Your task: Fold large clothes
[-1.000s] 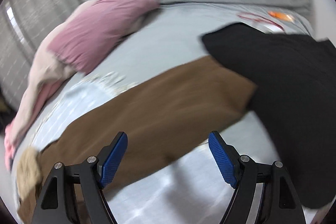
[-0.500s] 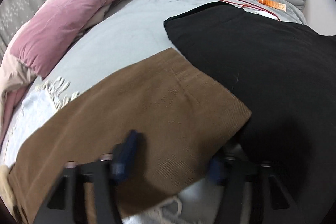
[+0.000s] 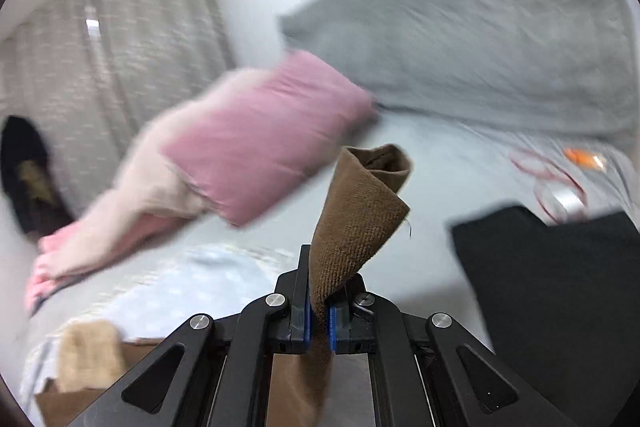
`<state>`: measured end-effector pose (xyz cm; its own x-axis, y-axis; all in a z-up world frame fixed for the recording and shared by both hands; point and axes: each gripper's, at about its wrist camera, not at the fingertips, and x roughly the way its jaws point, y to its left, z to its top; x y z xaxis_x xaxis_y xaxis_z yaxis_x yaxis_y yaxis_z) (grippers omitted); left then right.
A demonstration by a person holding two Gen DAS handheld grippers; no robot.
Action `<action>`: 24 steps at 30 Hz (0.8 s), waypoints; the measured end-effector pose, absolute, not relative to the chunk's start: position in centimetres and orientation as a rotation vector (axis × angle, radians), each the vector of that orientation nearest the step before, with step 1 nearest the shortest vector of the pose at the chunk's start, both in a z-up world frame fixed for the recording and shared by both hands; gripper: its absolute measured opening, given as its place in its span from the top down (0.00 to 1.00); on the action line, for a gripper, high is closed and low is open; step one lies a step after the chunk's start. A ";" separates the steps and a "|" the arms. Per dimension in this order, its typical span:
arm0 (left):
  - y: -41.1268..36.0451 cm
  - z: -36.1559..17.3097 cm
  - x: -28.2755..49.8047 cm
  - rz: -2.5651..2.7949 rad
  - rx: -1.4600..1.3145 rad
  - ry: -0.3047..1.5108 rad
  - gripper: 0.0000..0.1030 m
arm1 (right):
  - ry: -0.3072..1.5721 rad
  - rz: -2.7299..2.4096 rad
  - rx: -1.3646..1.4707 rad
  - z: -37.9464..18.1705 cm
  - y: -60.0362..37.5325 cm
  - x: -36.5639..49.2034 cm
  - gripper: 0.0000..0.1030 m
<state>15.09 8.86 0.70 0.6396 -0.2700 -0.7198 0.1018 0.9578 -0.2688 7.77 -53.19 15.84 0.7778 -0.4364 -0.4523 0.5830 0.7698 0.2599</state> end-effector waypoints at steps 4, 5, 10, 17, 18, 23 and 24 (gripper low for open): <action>9.3 1.1 15.0 -0.225 -0.237 0.844 0.13 | 0.323 -0.404 0.372 20.3 -47.1 8.9 0.95; 9.4 1.2 15.0 -0.229 -0.241 0.842 0.13 | 0.316 -0.371 0.364 21.0 -45.9 9.2 0.95; 9.6 1.5 14.9 -0.236 -0.249 0.834 0.13 | 0.348 -0.127 0.252 23.8 -34.6 12.7 0.95; 10.1 1.4 15.2 -0.240 -0.272 0.841 0.13 | 0.496 0.177 0.125 19.9 -19.3 17.6 0.93; 10.2 1.3 15.3 -0.243 -0.279 0.844 0.13 | 0.530 0.220 0.140 18.8 -18.0 18.4 0.90; 10.6 1.1 15.6 -0.258 -0.318 0.869 0.13 | 0.786 0.443 0.356 11.1 -14.3 20.7 0.73; 10.6 1.3 15.6 -0.276 -0.332 0.875 0.13 | 0.786 0.448 0.386 10.6 -14.9 20.7 0.70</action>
<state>15.61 10.58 1.26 0.6113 -0.3685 -0.7004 0.1006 0.9140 -0.3930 20.69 -14.87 10.63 0.6228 0.5190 -0.5854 -0.2395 0.8389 0.4888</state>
